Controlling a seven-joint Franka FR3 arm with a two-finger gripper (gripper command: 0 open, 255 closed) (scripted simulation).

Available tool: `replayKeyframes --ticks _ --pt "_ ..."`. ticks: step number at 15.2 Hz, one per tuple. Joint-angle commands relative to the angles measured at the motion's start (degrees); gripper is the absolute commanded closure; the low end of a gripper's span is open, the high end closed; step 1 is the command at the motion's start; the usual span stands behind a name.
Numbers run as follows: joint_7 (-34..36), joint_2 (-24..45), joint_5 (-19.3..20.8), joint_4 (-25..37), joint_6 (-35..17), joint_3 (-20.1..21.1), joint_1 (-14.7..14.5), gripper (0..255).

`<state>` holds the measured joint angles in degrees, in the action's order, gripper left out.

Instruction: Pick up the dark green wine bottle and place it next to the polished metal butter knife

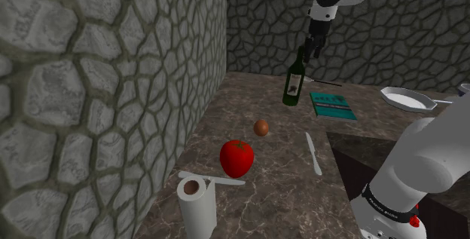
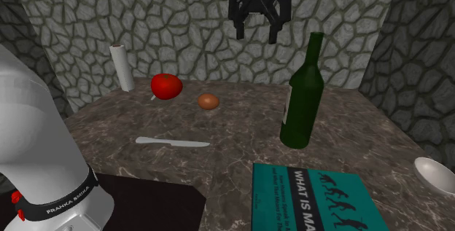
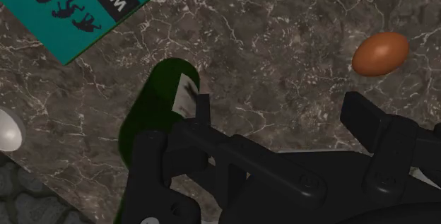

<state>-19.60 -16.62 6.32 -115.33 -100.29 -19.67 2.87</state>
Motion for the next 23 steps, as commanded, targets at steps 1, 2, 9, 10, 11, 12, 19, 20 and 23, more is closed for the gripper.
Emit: replayKeyframes --ticks 1,2,9,10,11,12,19,20,23 --pt "-2.6 3.2 -0.9 2.9 -1.4 -1.7 0.3 0" --pt "-3.9 5.0 -1.5 4.9 -1.7 -2.5 0.4 0" --pt "-13.2 18.6 -8.7 21.3 -1.6 -7.1 2.6 0" --pt "-13.8 19.5 -9.2 22.5 -1.4 -7.3 2.9 0" --pt "-13.8 19.5 -9.2 21.7 -2.2 -7.2 2.9 0" --pt "-13.8 19.5 -9.2 21.0 -3.0 -7.2 2.9 0" --pt "-13.9 19.9 -9.4 17.1 -7.2 -7.2 2.9 0" --pt "-13.9 19.9 -9.4 17.1 -7.2 -7.2 2.9 0" --pt "-13.9 19.9 -9.4 17.1 -7.2 -7.2 2.9 0"
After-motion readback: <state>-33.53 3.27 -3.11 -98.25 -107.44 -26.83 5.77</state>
